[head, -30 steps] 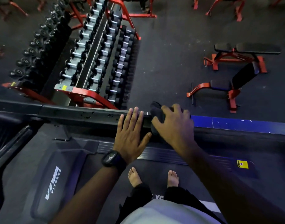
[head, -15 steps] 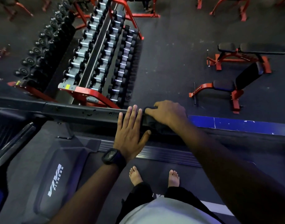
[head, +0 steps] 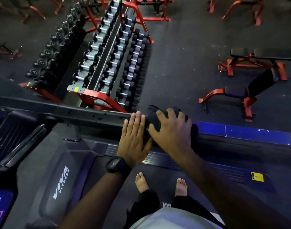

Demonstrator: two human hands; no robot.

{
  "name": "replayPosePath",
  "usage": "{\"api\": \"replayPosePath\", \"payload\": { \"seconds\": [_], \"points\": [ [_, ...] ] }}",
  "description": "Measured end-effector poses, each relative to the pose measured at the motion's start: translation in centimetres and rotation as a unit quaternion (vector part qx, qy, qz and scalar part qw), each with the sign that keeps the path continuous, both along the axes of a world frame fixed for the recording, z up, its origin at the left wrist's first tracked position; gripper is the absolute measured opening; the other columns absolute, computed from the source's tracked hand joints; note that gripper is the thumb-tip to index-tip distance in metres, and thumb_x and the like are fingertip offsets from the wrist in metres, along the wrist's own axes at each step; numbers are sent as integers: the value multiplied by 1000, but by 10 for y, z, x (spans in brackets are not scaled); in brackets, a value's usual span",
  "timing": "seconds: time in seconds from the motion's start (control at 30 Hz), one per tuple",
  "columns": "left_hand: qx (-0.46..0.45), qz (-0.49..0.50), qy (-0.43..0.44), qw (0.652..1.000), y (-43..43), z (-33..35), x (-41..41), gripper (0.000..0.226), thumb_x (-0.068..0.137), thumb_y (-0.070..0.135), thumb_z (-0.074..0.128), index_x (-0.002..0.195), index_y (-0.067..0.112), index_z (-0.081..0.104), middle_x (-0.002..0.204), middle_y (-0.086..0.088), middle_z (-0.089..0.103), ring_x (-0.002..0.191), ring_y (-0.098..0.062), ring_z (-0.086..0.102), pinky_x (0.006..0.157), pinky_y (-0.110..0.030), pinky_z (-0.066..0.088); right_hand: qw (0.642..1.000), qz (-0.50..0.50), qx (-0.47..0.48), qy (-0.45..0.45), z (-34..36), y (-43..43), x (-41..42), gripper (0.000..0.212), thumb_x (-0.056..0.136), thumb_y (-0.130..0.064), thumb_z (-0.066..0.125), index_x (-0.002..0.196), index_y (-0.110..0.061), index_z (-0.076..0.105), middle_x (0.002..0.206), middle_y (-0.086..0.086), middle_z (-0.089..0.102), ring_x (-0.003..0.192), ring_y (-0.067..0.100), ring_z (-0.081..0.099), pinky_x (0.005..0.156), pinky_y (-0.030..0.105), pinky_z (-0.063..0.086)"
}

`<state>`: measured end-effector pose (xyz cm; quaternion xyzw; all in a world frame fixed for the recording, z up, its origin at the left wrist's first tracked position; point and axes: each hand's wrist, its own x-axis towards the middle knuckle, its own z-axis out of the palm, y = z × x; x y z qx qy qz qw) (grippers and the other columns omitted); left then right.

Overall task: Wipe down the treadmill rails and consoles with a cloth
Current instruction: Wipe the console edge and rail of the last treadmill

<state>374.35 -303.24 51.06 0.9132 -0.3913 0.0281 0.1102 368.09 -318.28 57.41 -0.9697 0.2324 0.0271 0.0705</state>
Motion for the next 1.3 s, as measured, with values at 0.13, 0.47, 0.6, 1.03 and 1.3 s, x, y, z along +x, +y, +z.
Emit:
{"api": "replayPosePath", "payload": {
  "seconds": [0.13, 0.47, 0.6, 1.03, 1.3],
  "points": [
    [-7, 2, -6, 1000, 1, 0, 5, 77, 97, 51, 39, 156, 4, 23, 165, -13, 15, 154, -26, 9, 125, -43, 3, 988, 4, 135, 77, 8, -25, 41, 68, 89, -75, 37, 135, -30, 59, 134, 6, 58, 118, 34, 57, 92, 46, 48],
    [-4, 13, -4, 1000, 14, -2, 10, 73, 99, 45, 38, 157, 6, 19, 166, -15, 11, 154, -27, 4, 125, -42, 0, 992, 0, 115, 52, 5, -14, 46, 66, 88, -73, 37, 128, -27, 62, 126, 6, 61, 111, 34, 59, 84, 42, 46],
    [-28, 14, 4, 999, 18, 0, 12, 72, 101, 46, 37, 157, 4, 19, 166, -15, 10, 154, -27, 4, 125, -39, -1, 994, -6, 100, 44, 1, -11, 50, 63, 91, -71, 38, 129, -27, 62, 126, 5, 61, 110, 31, 59, 85, 43, 46],
    [27, 24, -31, 999, 29, 5, 42, 72, 94, 59, 38, 148, 11, 41, 152, -10, 43, 147, -30, 28, 121, -56, 4, 1000, 19, -6, -22, -2, 25, 29, 65, 82, -69, 37, 122, -26, 65, 117, 4, 63, 101, 33, 58, 84, 46, 44],
    [9, 23, -22, 999, 28, 5, 43, 74, 93, 60, 41, 150, 14, 36, 157, -10, 36, 151, -28, 21, 123, -53, 0, 993, -8, 109, 53, 1, 5, 67, 66, 88, -73, 37, 128, -28, 64, 127, 6, 63, 112, 34, 59, 91, 46, 48]
  ]
}}
